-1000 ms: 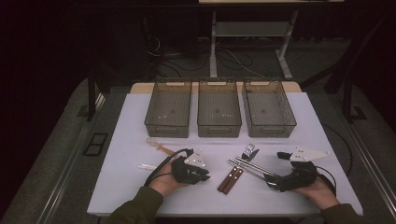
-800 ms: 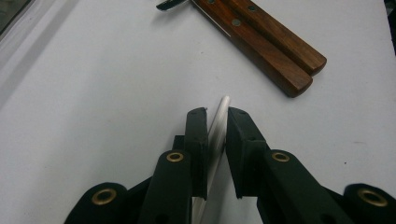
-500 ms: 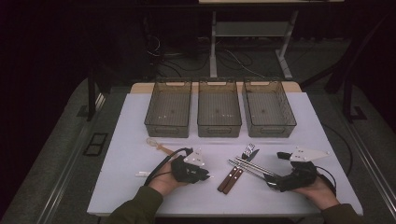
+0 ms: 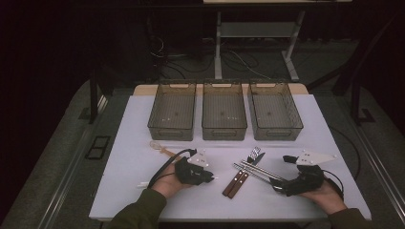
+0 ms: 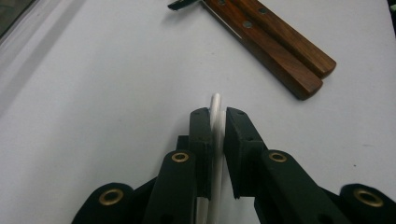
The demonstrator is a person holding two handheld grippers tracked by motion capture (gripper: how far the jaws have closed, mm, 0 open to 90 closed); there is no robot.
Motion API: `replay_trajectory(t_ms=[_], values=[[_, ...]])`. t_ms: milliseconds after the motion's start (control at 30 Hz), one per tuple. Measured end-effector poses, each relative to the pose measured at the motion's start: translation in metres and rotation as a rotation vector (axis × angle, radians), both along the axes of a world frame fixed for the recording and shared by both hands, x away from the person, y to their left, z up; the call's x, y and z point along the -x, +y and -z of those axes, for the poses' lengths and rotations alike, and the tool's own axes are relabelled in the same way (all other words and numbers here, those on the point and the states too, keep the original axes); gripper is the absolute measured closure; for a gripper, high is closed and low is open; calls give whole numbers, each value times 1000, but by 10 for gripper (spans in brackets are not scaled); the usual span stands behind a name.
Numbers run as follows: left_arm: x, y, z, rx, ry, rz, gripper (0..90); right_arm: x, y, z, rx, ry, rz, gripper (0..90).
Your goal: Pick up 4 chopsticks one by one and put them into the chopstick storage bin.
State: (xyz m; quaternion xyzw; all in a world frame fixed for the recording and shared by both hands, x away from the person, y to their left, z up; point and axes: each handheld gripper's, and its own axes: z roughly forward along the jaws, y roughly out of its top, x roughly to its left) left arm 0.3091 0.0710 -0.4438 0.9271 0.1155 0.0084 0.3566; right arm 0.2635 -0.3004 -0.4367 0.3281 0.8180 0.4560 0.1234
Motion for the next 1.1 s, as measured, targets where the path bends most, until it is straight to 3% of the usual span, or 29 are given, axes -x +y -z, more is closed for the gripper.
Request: replay_trajectory(t_ms=[400, 433, 600, 633, 900, 967, 1100], values=[[-20, -6, 0, 5, -8, -108, 807, 0, -1, 0, -2, -1, 1, 6], [-21, -7, 0, 24, -6, -115, 810, 0, -1, 0, -3, -1, 1, 6], [-29, -13, 0, 16, -32, -154, 848, 0, -1, 0, -4, -2, 1, 6], [-30, -14, 1, 0, -35, -148, 847, 0, -1, 0, -5, -1, 2, 6], [-32, -12, 2, 22, -15, -154, 837, 0, -1, -1, -5, 0, 1, 6], [-31, -11, 1, 25, -21, -163, 737, 0, -1, -1, -6, 0, 2, 6], [-24, -5, -8, 53, -35, -172, 657, 0, -2, -1, -6, 0, 2, 6]])
